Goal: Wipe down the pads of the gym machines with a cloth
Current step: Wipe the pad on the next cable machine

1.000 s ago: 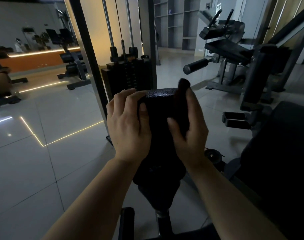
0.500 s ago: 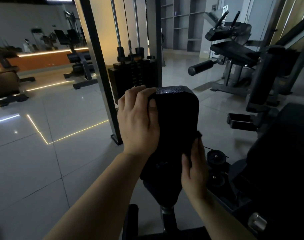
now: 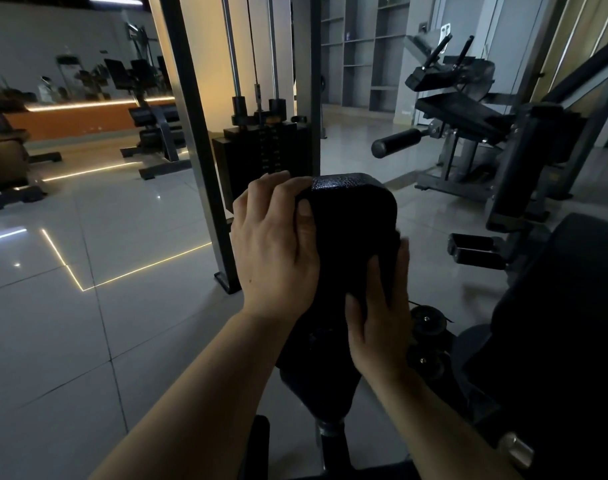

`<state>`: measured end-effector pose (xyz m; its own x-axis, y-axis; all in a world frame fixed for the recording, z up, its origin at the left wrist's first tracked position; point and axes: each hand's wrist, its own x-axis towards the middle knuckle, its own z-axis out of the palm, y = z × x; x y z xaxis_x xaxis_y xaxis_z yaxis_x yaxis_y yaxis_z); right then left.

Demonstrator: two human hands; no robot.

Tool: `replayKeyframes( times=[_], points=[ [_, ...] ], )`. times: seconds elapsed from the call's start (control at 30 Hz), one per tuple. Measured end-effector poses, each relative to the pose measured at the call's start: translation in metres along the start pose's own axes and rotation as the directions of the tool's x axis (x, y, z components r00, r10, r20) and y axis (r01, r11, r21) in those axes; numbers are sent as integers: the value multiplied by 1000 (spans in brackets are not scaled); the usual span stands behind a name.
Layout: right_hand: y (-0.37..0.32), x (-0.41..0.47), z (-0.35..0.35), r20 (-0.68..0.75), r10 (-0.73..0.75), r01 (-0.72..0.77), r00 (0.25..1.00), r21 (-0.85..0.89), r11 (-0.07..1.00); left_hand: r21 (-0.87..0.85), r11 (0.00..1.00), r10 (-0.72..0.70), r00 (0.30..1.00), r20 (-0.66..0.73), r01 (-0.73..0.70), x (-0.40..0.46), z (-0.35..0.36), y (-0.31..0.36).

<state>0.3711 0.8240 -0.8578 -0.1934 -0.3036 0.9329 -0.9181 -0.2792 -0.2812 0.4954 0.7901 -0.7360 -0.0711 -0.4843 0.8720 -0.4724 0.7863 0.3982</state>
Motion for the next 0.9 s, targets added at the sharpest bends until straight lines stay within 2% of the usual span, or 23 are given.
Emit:
replayKeyframes(
  times=[0.1, 0.2, 0.37, 0.47, 0.53, 0.63, 0.9],
  points=[
    [11, -49, 2, 74, 17, -21, 997, 63, 998, -2, 1000, 13, 1000, -9, -13, -1, 0, -1],
    [11, -55, -2, 100, 51, -67, 994, 166, 984, 16, 999, 27, 1000, -6, -27, 1, 0, -3],
    [-8, 30, -12, -25, 129, -121, 991, 202, 972, 25, 999, 26, 1000, -4, -25, 2, 2, -4],
    [-23, 84, -17, -77, 93, -76, 993, 200, 977, 30, 999, 26, 1000, -14, -26, 1, 3, -5],
    [-27, 89, -14, -94, 46, -30, 994, 159, 987, 33, 999, 37, 999, -20, -36, 1, 4, -5],
    [-20, 55, -3, -98, -14, 16, 995, 21, 1000, 39, 998, 50, 998, -39, -49, 0, 6, -7],
    [26, -93, 5, 172, -77, 88, 982, -53, 995, 34, 996, 89, 994, -58, -87, 1, 8, -8]
  ],
)
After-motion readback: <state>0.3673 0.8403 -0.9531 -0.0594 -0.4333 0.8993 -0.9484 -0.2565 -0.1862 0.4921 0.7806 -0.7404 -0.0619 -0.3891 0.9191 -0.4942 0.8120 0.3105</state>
